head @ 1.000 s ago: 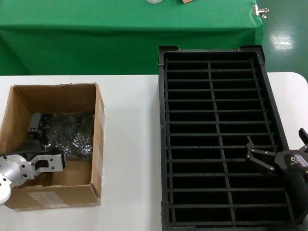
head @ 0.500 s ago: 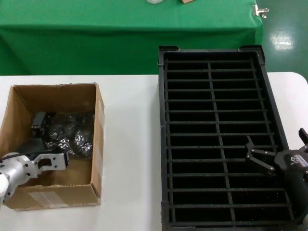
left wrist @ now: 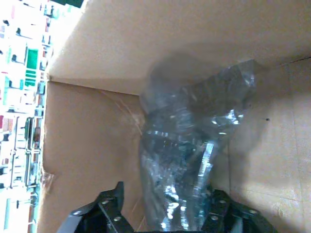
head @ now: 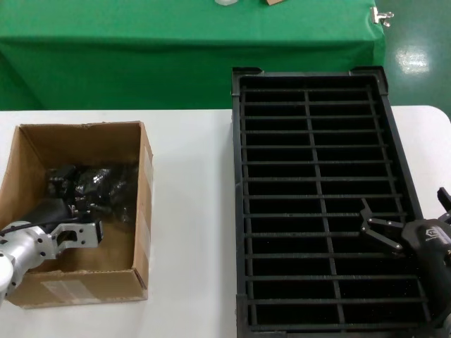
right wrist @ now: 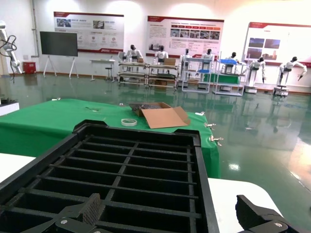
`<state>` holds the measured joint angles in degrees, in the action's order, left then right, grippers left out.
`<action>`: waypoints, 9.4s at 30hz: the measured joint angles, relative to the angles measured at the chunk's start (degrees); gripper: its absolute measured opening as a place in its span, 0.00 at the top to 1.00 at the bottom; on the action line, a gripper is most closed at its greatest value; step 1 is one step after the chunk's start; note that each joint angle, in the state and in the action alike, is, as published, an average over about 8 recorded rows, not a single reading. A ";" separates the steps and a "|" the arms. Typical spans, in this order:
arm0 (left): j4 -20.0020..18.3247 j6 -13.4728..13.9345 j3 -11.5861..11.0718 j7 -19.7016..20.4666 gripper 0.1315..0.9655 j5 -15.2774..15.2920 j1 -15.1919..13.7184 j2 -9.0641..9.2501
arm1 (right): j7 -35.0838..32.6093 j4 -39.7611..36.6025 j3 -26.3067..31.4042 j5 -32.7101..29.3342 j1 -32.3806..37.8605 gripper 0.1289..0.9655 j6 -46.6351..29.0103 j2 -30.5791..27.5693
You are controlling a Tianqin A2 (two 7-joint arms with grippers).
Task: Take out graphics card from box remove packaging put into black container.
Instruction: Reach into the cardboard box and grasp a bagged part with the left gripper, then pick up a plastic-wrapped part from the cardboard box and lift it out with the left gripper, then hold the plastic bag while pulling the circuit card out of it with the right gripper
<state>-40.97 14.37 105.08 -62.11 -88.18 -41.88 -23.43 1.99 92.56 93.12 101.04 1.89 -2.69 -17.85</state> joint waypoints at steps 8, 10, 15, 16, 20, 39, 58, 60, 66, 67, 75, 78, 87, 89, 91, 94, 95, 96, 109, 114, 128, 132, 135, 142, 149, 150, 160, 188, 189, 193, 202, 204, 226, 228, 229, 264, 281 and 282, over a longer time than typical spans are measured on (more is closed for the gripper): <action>-3.85 -1.00 2.20 7.16 0.55 4.24 1.75 -1.73 | 0.00 0.00 0.00 0.00 0.00 0.00 0.00 0.00; -4.48 -1.23 2.71 8.99 0.60 5.37 2.08 -2.16 | 0.00 0.00 0.00 0.00 0.00 0.00 0.00 0.00; -5.42 -1.76 3.72 12.71 0.74 7.46 2.62 -2.99 | 0.00 0.00 0.00 0.00 0.00 0.00 0.00 0.00; -5.49 -1.84 3.86 13.24 0.77 7.71 2.67 -3.10 | 0.00 0.00 0.00 0.00 0.00 0.00 0.00 0.00; -5.89 -2.05 4.42 15.33 0.83 8.68 2.86 -3.52 | 0.00 0.00 0.00 0.00 0.00 0.00 0.00 0.00; -20.91 1.91 -2.29 35.02 0.99 26.94 9.57 -5.19 | 0.00 0.00 0.00 0.00 0.00 0.00 0.00 0.00; -56.40 12.52 -21.71 51.81 0.99 40.39 27.62 -6.08 | 0.00 0.00 0.00 0.00 0.00 0.00 0.00 0.00; -60.56 13.67 -23.37 53.17 0.99 39.90 30.07 -6.42 | 0.00 0.00 0.00 0.00 0.00 0.00 0.00 0.00; -71.00 16.81 -25.96 56.51 0.99 36.59 36.62 -8.07 | 0.00 0.00 0.00 0.00 0.00 0.00 0.00 0.00; -72.17 17.15 -25.99 56.86 0.99 36.02 37.39 -8.31 | 0.00 0.00 0.00 0.00 0.00 0.00 0.00 0.00; -76.56 17.95 -23.12 57.43 0.99 31.43 40.67 -10.03 | 0.00 0.00 0.00 0.00 0.00 0.00 0.00 0.00; -76.85 17.26 -21.22 56.67 0.99 29.07 41.09 -10.64 | 0.00 0.00 0.00 0.00 0.00 0.00 0.00 0.00; -76.61 15.72 -18.04 55.07 0.99 24.57 40.64 -11.64 | 0.00 0.00 0.00 0.00 0.00 0.00 0.00 0.00; -76.59 15.68 -17.98 55.03 0.99 24.45 40.62 -11.66 | 0.00 0.00 0.00 0.00 0.00 0.00 0.00 0.00; -76.59 15.67 -17.96 55.03 0.99 24.43 40.61 -11.67 | 0.00 0.00 0.00 0.00 0.00 0.00 0.00 0.00; -76.59 15.67 -17.96 55.02 0.99 24.42 40.61 -11.67 | -0.08 0.01 0.31 -0.10 0.12 0.00 0.17 0.00; -76.59 15.67 -17.95 55.02 0.99 24.42 40.61 -11.67 | -0.15 0.02 0.65 -0.17 0.25 0.00 0.35 -0.02; -76.59 15.67 -17.95 55.02 0.99 24.41 40.61 -11.67 | -0.26 0.04 1.20 -0.21 0.45 0.00 0.63 -0.07; -76.58 15.66 -17.95 55.02 0.99 24.41 40.60 -11.68 | -2.54 -1.79 17.98 -2.67 10.80 0.00 0.27 0.49; -76.58 15.66 -17.95 55.02 0.99 24.41 40.60 -11.68 | -2.16 -4.11 20.40 -3.99 15.18 0.04 -3.58 1.06; -76.58 15.66 -17.95 55.02 0.99 24.41 40.61 -11.68 | -0.78 -4.08 19.79 -4.98 17.95 0.21 -10.46 -1.28; -76.58 15.66 -17.95 55.02 0.99 24.40 40.60 -11.68 | -0.01 -2.80 19.76 -5.57 17.29 0.24 -11.83 -2.40; -76.58 15.65 -17.95 55.02 0.99 24.40 40.60 -11.69 | 0.80 -1.74 19.86 -6.24 16.67 0.32 -12.51 -3.19; -76.58 15.66 -17.95 55.01 0.99 24.40 40.60 -11.68 | 2.97 0.56 20.26 -8.29 15.29 0.50 -13.14 -4.12; -76.58 15.66 -17.95 55.02 0.99 24.41 40.61 -11.68 | 5.21 2.80 21.18 -11.56 14.15 0.69 -13.62 -3.98; -76.58 15.66 -17.95 55.02 0.99 24.41 40.61 -11.68 | 5.53 3.15 21.27 -12.09 13.94 0.71 -13.70 -3.95; -76.58 15.66 -17.95 55.02 0.99 24.41 40.61 -11.68 | 8.78 7.28 20.51 -17.51 10.43 0.90 -14.61 -4.15; -76.58 15.66 -17.95 55.02 0.99 24.41 40.61 -11.68 | 13.88 11.58 14.00 -26.59 5.71 0.99 -19.26 -2.06; -76.58 15.66 -17.96 55.02 0.99 24.41 40.61 -11.68 | 13.89 11.62 13.89 -26.67 5.68 0.98 -19.41 -2.05; -76.58 15.66 -17.95 55.03 0.99 24.41 40.61 -11.68 | 13.91 12.08 13.31 -26.91 5.33 0.95 -19.91 -2.23; -76.58 15.65 -17.94 55.02 0.99 24.40 40.60 -11.69 | 13.88 13.93 12.32 -26.51 3.97 0.94 -20.67 -3.01; -76.57 15.65 -17.94 55.02 0.99 24.40 40.60 -11.69 | 14.02 14.34 12.17 -26.60 3.59 0.94 -20.87 -3.10; -76.58 15.65 -17.94 55.01 0.99 24.40 40.60 -11.69 | 14.00 16.59 11.74 -26.34 0.66 0.99 -22.20 -3.97; -76.58 15.65 -17.94 55.01 0.99 24.40 40.60 -11.68 | 13.68 16.50 11.99 -26.07 0.89 0.99 -22.24 -3.95; -76.58 15.66 -17.94 55.01 0.99 24.40 40.60 -11.68 | 13.50 16.43 12.14 -25.91 1.05 0.99 -22.27 -3.94; -76.58 15.66 -17.95 55.03 0.99 24.41 40.61 -11.68 | 1.78 4.89 18.77 -14.33 13.23 0.99 -26.44 -3.36; -76.58 15.66 -17.95 55.03 0.99 24.41 40.61 -11.68 | 2.66 -4.17 17.02 -2.22 19.41 0.99 -34.42 -4.32; -76.58 15.66 -17.95 55.03 0.99 24.41 40.61 -11.68 | 2.80 -4.59 16.93 -1.68 19.67 0.99 -34.74 -4.28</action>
<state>-117.55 30.03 87.14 -7.09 -63.77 -1.28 -35.11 4.79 87.97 110.04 99.36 21.57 -37.43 -22.13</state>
